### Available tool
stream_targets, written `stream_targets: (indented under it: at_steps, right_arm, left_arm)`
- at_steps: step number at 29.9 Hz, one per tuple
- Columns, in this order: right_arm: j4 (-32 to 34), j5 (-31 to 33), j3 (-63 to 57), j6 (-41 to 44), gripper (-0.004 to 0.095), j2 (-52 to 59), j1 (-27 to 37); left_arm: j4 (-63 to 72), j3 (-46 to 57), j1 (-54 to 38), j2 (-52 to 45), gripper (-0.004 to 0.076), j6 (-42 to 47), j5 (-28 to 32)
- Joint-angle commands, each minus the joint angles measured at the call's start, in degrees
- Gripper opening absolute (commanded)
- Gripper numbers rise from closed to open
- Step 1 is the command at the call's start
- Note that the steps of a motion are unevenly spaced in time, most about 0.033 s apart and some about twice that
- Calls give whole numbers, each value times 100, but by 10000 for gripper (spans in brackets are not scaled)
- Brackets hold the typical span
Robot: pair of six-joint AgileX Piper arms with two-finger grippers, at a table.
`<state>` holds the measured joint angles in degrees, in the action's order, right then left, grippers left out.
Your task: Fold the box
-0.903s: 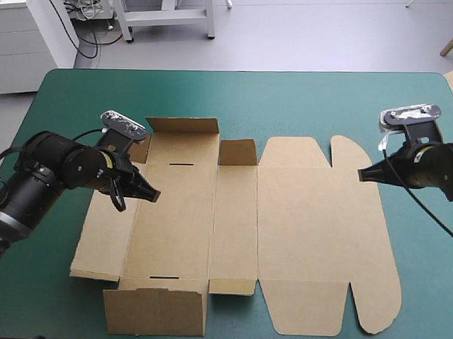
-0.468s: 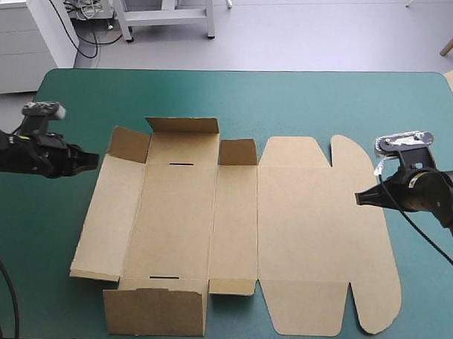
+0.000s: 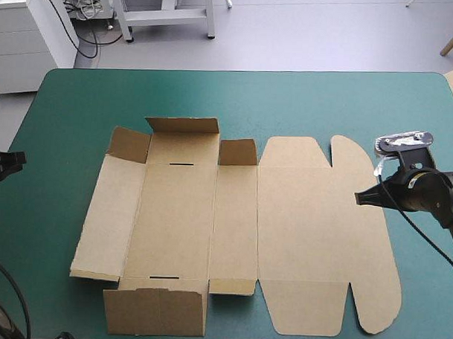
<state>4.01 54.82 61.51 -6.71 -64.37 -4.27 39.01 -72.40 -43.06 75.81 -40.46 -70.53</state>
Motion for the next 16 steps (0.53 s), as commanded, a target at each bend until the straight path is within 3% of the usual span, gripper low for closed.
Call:
stream_targets:
  at_steps: [1,5,12,16]
  right_arm:
    - [29,-321,115,-55,-21,133,53]
    - [8,-462,115,-55,-21,133,53]
    - [20,-462,115,-55,-21,133,53]
    - [20,-462,115,-55,-21,133,53]
  left_arm:
    - [325,-182,-137,-99,23,270,-157]
    - [350,-182,-137,16,121,295,-198]
    - [323,-182,-137,249,518,269,-250]
    - [323,-182,-137,535,572,242,-259]
